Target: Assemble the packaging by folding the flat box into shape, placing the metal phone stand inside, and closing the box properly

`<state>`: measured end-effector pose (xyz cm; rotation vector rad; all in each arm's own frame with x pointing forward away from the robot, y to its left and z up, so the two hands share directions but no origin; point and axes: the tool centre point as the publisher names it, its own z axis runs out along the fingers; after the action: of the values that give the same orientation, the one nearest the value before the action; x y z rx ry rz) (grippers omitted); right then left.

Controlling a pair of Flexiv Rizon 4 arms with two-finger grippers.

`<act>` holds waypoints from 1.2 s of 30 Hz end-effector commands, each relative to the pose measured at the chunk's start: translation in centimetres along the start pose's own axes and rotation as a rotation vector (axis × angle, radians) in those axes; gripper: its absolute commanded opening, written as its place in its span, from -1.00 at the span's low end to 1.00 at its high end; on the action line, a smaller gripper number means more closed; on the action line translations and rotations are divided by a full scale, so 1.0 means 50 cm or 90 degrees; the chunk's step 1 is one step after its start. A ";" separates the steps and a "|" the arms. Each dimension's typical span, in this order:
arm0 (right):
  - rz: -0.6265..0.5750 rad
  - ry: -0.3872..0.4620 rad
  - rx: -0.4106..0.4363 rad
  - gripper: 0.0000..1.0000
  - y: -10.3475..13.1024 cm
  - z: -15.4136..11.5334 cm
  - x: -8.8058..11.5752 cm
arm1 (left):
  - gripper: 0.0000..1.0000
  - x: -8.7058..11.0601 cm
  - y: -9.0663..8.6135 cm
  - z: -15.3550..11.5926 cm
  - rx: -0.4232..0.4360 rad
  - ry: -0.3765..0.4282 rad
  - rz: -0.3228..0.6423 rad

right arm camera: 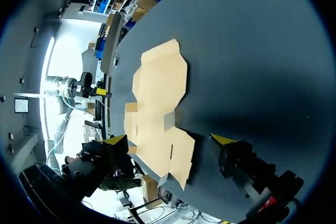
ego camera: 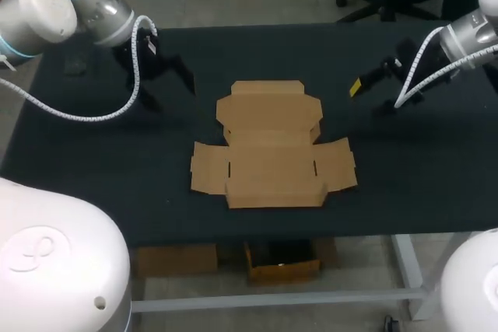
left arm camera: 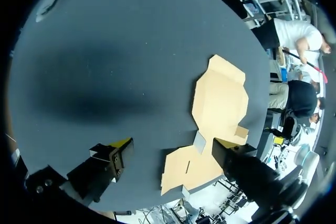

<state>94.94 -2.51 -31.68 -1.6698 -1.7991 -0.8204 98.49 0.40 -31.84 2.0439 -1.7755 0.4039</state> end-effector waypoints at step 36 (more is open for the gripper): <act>-0.003 0.001 -0.014 1.00 0.075 0.038 -0.003 | 1.00 0.006 -0.092 -0.029 -0.038 -0.017 -0.003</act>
<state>98.01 -1.24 -32.43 -1.6899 -1.8022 -0.8492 102.70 1.26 -30.87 2.0331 -1.7774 0.3239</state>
